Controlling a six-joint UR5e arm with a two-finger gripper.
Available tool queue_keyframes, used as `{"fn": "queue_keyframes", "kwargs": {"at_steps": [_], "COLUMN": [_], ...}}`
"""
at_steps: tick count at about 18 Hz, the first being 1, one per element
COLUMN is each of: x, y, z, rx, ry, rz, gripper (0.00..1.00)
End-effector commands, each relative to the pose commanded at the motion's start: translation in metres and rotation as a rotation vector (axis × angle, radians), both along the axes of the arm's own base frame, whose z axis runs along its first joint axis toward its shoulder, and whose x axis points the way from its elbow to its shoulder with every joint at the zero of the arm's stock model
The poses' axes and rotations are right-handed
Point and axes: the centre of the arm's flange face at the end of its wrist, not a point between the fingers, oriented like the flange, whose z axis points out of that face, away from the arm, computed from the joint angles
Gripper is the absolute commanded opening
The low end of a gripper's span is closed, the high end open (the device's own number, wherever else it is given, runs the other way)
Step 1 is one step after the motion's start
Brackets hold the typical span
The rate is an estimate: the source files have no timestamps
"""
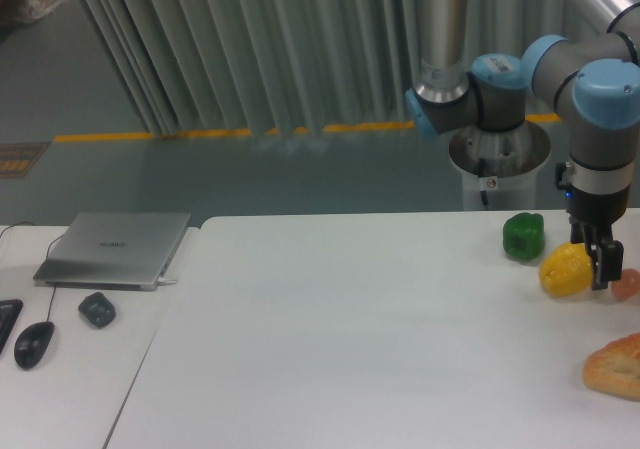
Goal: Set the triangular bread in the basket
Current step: 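Move the gripper from the yellow pepper toward the triangular bread, then lower the open gripper down onto the triangular bread slice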
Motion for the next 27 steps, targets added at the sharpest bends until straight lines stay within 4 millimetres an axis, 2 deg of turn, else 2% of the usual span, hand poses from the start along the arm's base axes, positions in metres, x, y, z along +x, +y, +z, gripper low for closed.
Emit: {"fn": "queue_keyframes", "kwargs": {"at_steps": [4, 7, 9, 12, 15, 18, 19, 21, 23, 24, 27], "x": [0.0, 0.017, 0.022, 0.024, 0.03, 0.022, 0.02, 0.001, -0.02, -0.026, -0.04], "y": [-0.001, 0.013, 0.008, 0.006, -0.008, -0.014, -0.011, 0.006, 0.021, 0.023, 0.032], "z": [0.0, -0.009, -0.021, -0.023, -0.043, -0.034, -0.033, -0.029, -0.038, -0.036, -0.056], "rx": [-0.004, -0.022, -0.033, -0.04, -0.089, -0.149, -0.137, -0.068, -0.049, -0.032, -0.031], "ry": [-0.002, -0.002, -0.019, -0.021, -0.029, 0.066, 0.083, 0.157, 0.165, 0.182, 0.187], "rz": [0.034, 0.08, 0.077, 0.085, 0.104, 0.131, 0.138, 0.193, 0.289, 0.291, 0.287], "gripper": [1.0, 1.0, 1.0, 1.0, 1.0, 1.0, 1.0, 1.0, 1.0, 1.0, 1.0]}}
